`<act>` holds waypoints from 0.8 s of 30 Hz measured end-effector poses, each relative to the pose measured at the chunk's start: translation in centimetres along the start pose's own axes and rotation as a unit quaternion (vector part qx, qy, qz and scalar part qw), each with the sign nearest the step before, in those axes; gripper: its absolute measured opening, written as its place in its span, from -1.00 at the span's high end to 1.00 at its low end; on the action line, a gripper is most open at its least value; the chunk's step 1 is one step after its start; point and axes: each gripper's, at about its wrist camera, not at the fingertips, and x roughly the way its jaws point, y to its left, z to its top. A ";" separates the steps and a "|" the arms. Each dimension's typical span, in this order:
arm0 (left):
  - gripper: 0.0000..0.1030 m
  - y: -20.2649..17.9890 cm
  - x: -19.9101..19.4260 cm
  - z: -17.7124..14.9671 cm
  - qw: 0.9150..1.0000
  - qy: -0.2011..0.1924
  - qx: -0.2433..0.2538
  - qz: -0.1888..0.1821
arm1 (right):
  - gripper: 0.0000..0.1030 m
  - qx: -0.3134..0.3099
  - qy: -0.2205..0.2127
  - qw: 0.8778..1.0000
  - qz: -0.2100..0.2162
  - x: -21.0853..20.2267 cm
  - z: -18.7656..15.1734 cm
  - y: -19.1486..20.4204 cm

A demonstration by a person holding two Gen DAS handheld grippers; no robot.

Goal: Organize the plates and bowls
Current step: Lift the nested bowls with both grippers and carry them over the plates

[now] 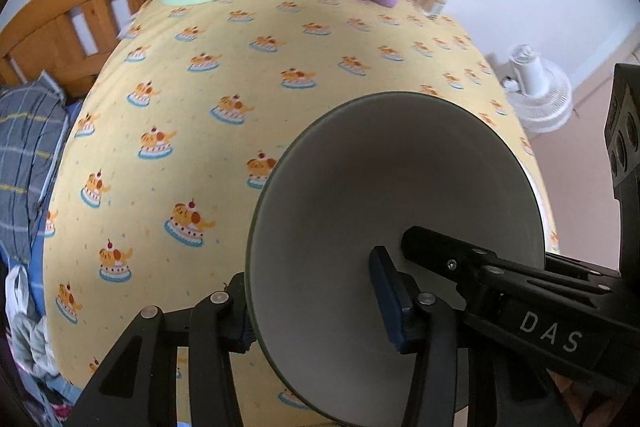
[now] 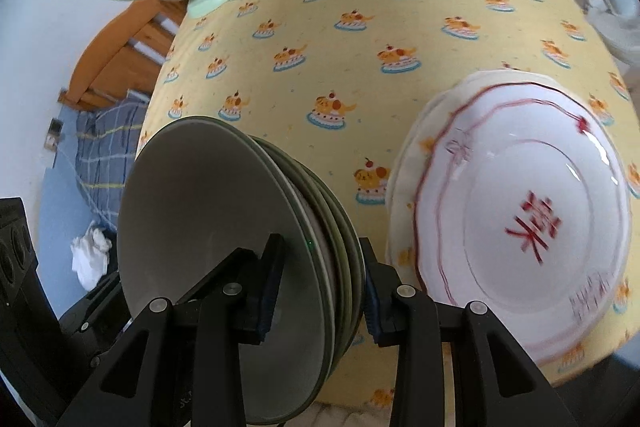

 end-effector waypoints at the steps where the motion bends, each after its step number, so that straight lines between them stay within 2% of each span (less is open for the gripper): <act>1: 0.07 -0.1 -0.4 0.0 1.000 0.000 0.006 -0.004 | 0.26 0.005 -0.005 1.000 -0.004 -0.6 -0.3 0.1; 8: 0.07 -1.5 -2.7 0.4 0.999 -0.010 0.039 -0.026 | 0.26 0.032 -0.036 0.999 -0.019 -3.8 -1.1 0.3; 14: 0.07 -3.0 -3.7 0.8 0.998 -0.025 0.053 -0.023 | 0.26 0.038 -0.057 0.998 -0.016 -5.5 -1.3 -0.4; 19: 0.07 -4.4 -3.5 0.9 0.999 -0.031 0.044 -0.011 | 0.26 0.030 -0.059 0.998 -0.003 -6.0 -0.8 -1.8; 24: 0.07 -6.7 -2.9 0.7 0.999 -0.036 0.007 0.003 | 0.26 -0.002 -0.045 0.999 0.006 -6.5 0.2 -4.0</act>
